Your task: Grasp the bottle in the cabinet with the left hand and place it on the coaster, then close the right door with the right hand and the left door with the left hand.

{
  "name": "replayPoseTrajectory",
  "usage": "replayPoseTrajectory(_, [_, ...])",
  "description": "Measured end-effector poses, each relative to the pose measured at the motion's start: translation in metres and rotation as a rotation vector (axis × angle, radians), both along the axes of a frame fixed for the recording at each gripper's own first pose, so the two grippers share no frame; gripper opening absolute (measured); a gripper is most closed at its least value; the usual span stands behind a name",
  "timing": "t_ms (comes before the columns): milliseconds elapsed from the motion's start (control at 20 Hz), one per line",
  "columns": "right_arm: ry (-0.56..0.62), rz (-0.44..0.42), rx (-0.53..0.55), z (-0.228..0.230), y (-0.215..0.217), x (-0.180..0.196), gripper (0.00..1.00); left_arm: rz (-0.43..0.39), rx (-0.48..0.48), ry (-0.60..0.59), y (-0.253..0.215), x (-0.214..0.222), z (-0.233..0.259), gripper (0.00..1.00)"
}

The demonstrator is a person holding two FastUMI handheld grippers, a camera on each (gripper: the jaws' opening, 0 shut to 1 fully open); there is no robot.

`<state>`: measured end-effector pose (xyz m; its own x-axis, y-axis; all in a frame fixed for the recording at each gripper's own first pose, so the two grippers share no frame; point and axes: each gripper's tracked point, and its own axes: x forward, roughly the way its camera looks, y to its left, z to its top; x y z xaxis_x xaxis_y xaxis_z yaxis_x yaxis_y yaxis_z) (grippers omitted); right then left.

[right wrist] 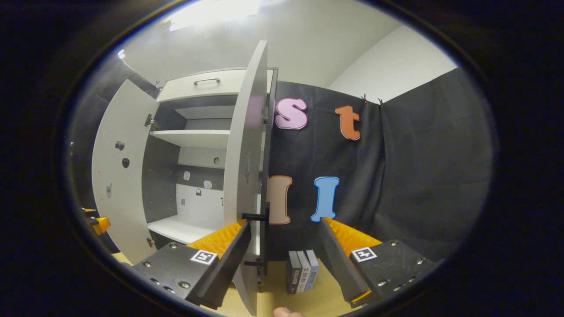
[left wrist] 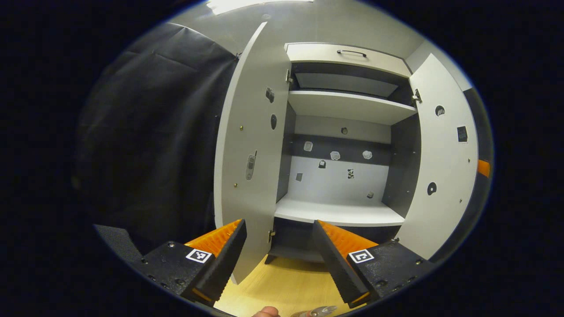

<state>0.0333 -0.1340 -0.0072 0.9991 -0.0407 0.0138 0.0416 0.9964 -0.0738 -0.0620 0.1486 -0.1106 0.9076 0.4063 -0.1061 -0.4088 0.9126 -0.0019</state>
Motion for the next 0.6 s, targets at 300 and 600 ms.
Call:
replayPoseTrajectory(300, [0.0,-0.012,-0.003,0.001,0.012,-0.002,0.92,0.042,-0.009,-0.016,0.026,-0.006,0.009,0.97])
replayPoseTrajectory(600, [0.005,0.018,0.001,-0.001,0.036,-0.001,0.92,0.087,0.003,-0.062,0.048,-0.016,0.026,0.97])
